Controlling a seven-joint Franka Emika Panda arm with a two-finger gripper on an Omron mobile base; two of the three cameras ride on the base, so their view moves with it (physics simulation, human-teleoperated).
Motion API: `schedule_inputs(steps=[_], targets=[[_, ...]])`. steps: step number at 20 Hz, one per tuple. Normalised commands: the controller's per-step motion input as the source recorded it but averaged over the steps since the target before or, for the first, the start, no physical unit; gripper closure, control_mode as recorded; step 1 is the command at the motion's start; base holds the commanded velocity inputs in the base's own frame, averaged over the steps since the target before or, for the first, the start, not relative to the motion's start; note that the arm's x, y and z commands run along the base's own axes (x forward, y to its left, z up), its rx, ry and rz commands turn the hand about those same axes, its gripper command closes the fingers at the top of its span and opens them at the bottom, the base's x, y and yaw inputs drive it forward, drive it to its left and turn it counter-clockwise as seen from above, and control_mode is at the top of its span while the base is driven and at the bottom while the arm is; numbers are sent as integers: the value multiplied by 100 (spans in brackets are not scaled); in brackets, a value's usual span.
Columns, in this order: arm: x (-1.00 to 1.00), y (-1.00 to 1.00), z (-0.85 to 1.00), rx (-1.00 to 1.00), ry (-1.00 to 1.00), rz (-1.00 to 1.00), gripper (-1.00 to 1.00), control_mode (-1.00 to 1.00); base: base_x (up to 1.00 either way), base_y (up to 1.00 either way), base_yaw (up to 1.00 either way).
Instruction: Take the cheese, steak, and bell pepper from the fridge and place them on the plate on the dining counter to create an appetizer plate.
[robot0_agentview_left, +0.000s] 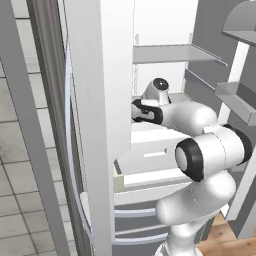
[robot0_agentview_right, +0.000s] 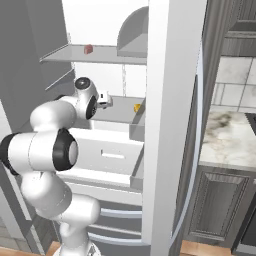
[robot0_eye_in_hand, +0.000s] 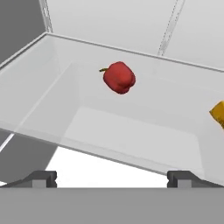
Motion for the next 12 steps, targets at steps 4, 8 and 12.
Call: schedule_inputs(steps=[4,8,12], targets=[[31,6,0,0,0,0,-100,-100,0,0,0],[34,5,-2,0,0,0,-100,-100,0,0,0],[35,4,-5,0,0,0,-100,-100,0,0,0]])
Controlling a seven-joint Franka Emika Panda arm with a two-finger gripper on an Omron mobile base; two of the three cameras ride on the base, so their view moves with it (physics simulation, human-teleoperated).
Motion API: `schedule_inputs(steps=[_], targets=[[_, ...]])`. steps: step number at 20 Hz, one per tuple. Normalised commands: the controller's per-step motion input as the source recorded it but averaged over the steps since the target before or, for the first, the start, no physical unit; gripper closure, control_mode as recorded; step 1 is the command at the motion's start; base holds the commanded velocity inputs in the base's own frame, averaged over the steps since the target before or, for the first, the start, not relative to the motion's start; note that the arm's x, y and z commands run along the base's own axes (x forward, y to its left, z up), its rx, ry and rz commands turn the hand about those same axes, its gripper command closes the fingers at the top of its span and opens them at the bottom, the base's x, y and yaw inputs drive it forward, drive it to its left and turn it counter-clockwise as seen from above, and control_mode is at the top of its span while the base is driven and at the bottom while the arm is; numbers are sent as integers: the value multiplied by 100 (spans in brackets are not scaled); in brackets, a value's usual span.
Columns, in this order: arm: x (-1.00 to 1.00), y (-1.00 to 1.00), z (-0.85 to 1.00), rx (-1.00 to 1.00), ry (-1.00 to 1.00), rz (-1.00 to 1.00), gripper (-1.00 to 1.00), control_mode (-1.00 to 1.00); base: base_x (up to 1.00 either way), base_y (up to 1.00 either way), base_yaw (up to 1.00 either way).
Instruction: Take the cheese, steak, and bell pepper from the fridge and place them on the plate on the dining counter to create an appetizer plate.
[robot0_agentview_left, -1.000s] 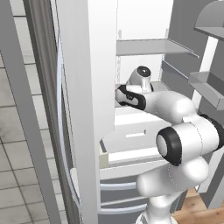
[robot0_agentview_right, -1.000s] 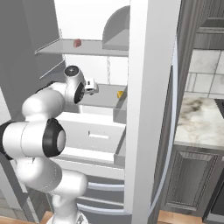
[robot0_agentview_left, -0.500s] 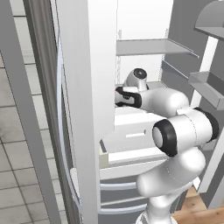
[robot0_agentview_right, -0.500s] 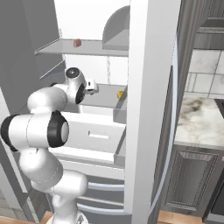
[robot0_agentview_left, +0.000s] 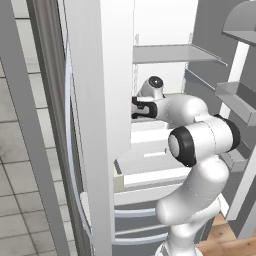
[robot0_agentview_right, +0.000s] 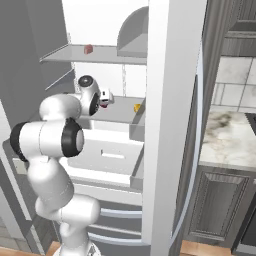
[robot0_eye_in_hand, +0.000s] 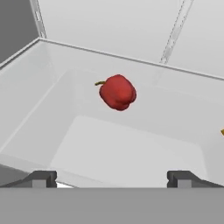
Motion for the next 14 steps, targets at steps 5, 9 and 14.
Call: schedule_inputs(steps=[5,9,14], targets=[[34,2,-10,0,0,0,-100,-100,0,0,0],[36,4,-12,0,0,0,-100,-100,0,0,0],[40,6,-17,0,0,0,-100,-100,0,0,0]])
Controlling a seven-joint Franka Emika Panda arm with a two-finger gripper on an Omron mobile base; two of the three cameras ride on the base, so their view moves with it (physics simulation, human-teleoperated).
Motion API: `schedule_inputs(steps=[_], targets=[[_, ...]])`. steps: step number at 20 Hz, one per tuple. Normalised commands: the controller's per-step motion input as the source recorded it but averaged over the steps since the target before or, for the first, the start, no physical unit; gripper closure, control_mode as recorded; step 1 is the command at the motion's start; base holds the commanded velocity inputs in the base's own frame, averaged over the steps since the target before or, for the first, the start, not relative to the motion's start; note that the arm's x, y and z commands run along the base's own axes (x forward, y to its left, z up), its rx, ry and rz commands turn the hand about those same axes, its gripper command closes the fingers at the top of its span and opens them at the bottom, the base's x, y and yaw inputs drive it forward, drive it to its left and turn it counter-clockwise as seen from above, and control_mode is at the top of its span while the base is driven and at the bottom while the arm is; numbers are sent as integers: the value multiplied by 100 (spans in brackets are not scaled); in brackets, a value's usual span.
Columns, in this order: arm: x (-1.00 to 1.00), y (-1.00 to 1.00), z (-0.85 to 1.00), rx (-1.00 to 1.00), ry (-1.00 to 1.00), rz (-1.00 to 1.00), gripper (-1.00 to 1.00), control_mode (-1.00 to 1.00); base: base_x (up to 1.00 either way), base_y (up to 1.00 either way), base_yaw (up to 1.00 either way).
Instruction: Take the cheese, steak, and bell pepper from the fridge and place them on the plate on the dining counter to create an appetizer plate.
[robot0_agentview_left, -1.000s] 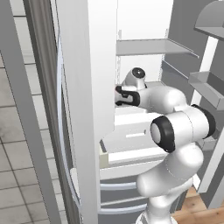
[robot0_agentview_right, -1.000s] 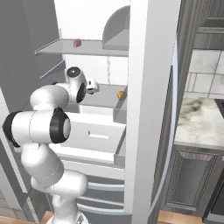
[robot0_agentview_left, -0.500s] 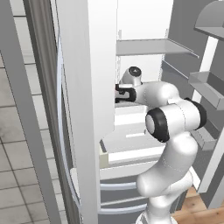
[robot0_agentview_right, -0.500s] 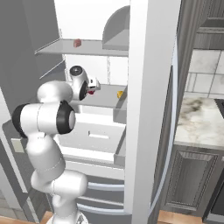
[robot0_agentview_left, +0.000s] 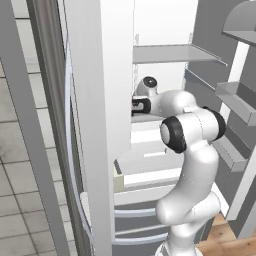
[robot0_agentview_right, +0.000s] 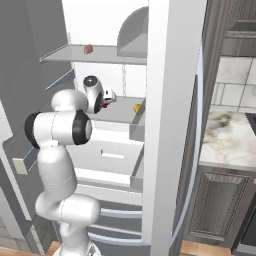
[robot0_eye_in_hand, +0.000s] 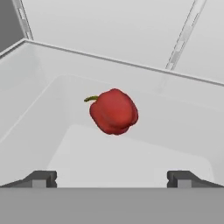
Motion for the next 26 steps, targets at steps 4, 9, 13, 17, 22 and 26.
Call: schedule_inputs(steps=[4,9,13,17,22,26], targets=[[40,6,-13,0,0,0,-100,-100,0,0,0],[39,5,-9,0,0,0,-100,-100,0,0,0],[35,6,-11,0,0,0,-100,-100,0,0,0],[37,5,-15,0,0,0,-100,-100,0,0,0],[40,4,-16,0,0,0,-100,-100,0,0,0],[38,1,-15,0,0,0,-100,-100,0,0,0]])
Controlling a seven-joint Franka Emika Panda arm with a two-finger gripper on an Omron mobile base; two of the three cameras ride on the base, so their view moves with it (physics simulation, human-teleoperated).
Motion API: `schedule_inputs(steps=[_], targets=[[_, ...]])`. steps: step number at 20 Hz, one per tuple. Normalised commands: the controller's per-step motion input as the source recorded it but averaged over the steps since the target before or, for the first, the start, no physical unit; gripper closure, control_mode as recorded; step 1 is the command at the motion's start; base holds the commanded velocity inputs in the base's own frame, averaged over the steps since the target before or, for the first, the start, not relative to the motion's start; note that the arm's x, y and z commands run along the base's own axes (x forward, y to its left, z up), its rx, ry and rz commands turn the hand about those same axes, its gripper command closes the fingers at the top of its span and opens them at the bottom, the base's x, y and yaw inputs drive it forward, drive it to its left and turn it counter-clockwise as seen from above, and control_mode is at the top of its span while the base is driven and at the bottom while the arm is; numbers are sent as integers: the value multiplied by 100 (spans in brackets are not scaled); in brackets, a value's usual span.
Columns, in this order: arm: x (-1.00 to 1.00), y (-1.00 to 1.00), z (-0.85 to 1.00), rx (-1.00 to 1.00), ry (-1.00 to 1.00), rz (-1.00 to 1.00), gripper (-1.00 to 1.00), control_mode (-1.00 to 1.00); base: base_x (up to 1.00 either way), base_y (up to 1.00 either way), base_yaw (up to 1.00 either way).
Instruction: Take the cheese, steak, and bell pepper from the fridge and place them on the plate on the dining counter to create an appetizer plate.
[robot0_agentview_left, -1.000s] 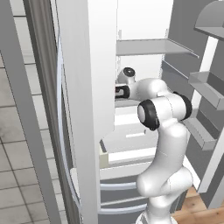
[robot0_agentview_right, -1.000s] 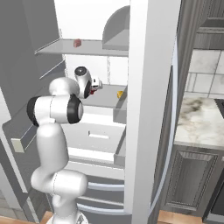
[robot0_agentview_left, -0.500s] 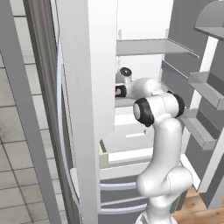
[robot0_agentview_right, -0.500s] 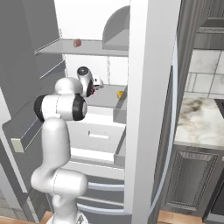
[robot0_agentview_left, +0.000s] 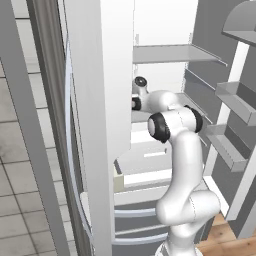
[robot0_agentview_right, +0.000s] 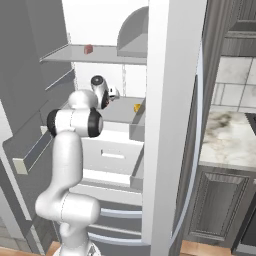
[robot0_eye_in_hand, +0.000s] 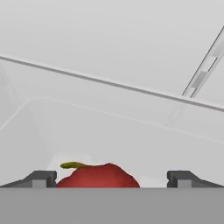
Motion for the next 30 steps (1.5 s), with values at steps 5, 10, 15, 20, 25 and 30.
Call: schedule_inputs(steps=[5,10,15,20,25,30], targets=[[14,2,-23,0,0,0,-100,-100,0,0,0],[-5,2,-46,-2,0,0,-100,-100,0,0,0],[-34,8,-65,-5,0,0,-100,-100,0,0,0],[-33,3,-57,-3,0,0,-100,-100,0,0,0],[-18,0,-41,-1,0,0,-100,-100,0,0,0],[-2,0,-24,0,0,0,100,-100,0,0,0]])
